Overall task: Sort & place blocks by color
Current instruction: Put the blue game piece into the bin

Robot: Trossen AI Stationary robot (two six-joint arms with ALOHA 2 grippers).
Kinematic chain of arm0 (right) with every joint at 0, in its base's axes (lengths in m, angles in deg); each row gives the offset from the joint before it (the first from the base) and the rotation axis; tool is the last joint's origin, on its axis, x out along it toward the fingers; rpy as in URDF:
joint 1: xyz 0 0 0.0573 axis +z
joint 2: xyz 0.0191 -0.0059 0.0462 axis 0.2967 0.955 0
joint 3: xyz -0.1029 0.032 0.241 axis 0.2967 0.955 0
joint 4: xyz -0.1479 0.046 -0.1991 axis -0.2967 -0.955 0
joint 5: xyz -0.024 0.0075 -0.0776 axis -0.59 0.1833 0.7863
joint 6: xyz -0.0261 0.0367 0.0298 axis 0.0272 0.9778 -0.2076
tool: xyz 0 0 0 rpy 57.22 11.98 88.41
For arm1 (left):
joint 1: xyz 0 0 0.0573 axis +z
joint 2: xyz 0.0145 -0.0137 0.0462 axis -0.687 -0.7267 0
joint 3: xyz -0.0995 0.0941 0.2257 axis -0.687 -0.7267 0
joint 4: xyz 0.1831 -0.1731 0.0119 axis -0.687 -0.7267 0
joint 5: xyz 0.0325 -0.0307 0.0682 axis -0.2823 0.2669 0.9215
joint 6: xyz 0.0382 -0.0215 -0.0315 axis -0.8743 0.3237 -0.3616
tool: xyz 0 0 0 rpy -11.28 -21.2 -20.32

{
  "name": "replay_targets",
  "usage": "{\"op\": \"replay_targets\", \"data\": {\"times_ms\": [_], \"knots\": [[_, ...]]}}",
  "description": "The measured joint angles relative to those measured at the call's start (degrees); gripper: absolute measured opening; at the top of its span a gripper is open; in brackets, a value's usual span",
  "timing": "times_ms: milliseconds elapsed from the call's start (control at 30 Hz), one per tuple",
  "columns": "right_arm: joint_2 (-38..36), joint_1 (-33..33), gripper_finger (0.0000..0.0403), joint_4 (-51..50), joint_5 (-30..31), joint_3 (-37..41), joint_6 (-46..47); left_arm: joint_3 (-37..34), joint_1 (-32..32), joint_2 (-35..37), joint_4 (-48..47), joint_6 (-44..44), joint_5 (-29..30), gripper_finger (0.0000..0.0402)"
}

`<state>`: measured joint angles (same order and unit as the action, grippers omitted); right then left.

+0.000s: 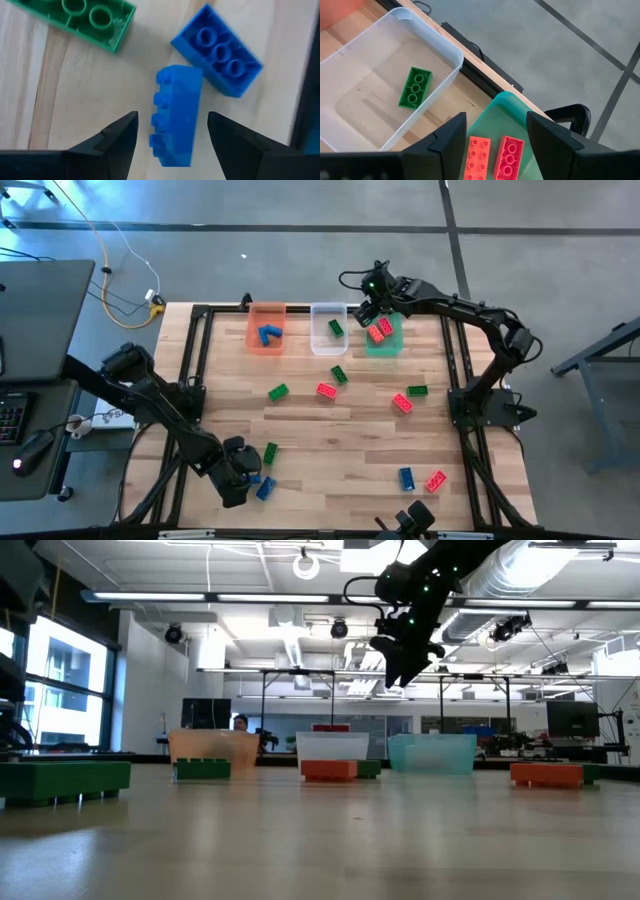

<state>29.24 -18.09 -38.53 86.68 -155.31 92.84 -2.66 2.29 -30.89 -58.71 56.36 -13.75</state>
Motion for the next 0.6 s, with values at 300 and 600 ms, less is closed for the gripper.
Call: {"op": "replay_targets", "data": {"times_ms": [300, 600], "knots": [[0.0, 0.0, 0.0195, -0.02, -0.41, 0.01, -0.13, 0.17, 0.07, -4.23, -0.71, 0.39, 0.13, 0.0202], [0.0, 0.5, 0.0195, -1.35, -3.39, 0.02, -1.23, -0.04, 1.65, -1.41, -1.01, -5.66, -0.2, 0.0065]]}}
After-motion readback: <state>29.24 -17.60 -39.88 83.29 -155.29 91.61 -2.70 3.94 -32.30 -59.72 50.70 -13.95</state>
